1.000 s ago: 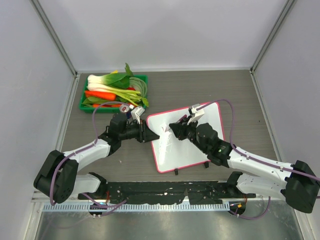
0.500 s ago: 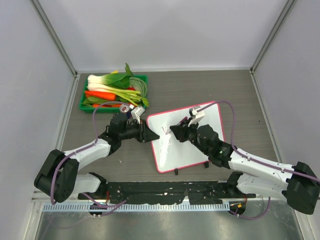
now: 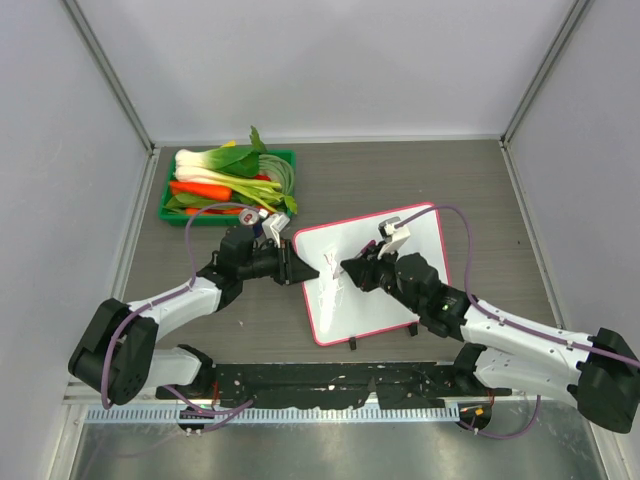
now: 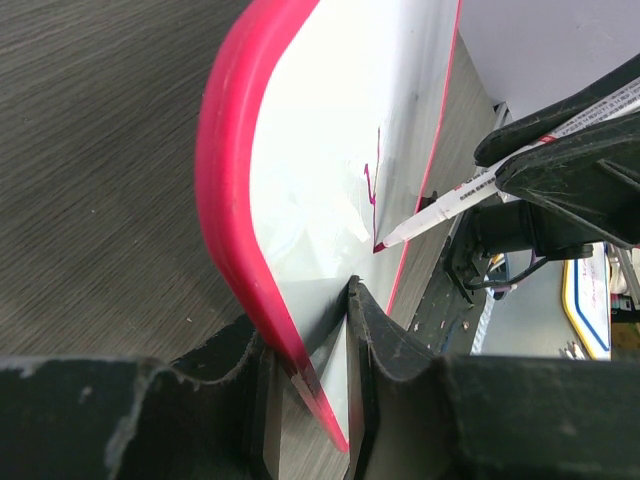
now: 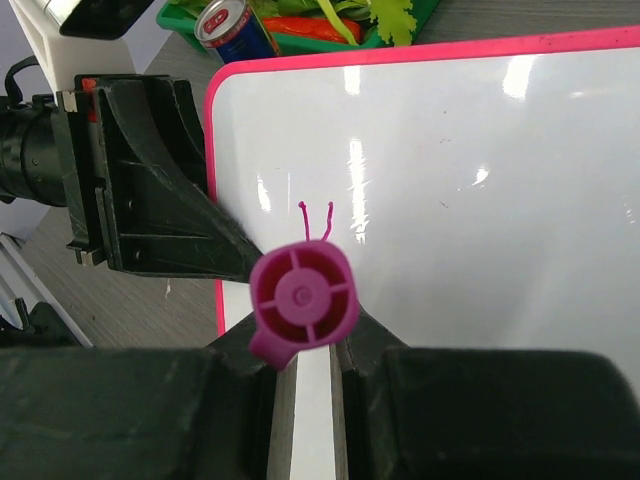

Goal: Write a sentence on the whiteboard

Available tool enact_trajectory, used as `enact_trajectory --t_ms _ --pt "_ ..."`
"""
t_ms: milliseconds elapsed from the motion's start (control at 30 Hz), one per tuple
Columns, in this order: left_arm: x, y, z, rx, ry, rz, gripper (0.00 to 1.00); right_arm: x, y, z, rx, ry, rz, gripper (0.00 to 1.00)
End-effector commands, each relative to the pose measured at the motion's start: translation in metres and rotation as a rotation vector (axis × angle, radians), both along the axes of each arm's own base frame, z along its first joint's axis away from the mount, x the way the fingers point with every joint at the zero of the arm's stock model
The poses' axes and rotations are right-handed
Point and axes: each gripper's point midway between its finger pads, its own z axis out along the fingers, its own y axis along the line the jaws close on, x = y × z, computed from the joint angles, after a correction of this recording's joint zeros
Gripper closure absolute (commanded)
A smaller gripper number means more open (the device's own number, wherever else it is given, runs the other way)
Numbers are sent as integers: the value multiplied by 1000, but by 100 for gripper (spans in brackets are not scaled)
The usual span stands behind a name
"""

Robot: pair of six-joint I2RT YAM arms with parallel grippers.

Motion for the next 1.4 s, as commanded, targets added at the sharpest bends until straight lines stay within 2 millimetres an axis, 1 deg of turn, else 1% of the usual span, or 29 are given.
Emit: enact_trajectory --t_ms 0,67,333,567,733,900,1000,1133,1367 --pt "18 32 -49 233 -58 99 100 2 -4 13 0 -10 -19 99" --pt "18 32 -50 234 -56 98 100 4 -6 20 17 -20 -40 99" --pt "18 32 -50 235 -58 98 100 11 -10 34 34 -56 -82 99" --pt "18 31 -50 233 -57 94 100 16 -12 52 69 -99 -105 99" --pt "18 32 -50 233 -57 95 100 18 -12 50 57 -99 -111 99" --pt "18 32 -51 235 -54 96 100 18 -12 57 82 -110 -113 99" --pt "18 31 -50 233 -54 92 100 20 -12 54 69 -107 -123 99" --pt "18 31 -50 234 -55 92 100 21 -15 42 34 -94 -137 99" --pt "17 31 -51 233 -52 91 100 18 -14 30 14 -73 -119 99"
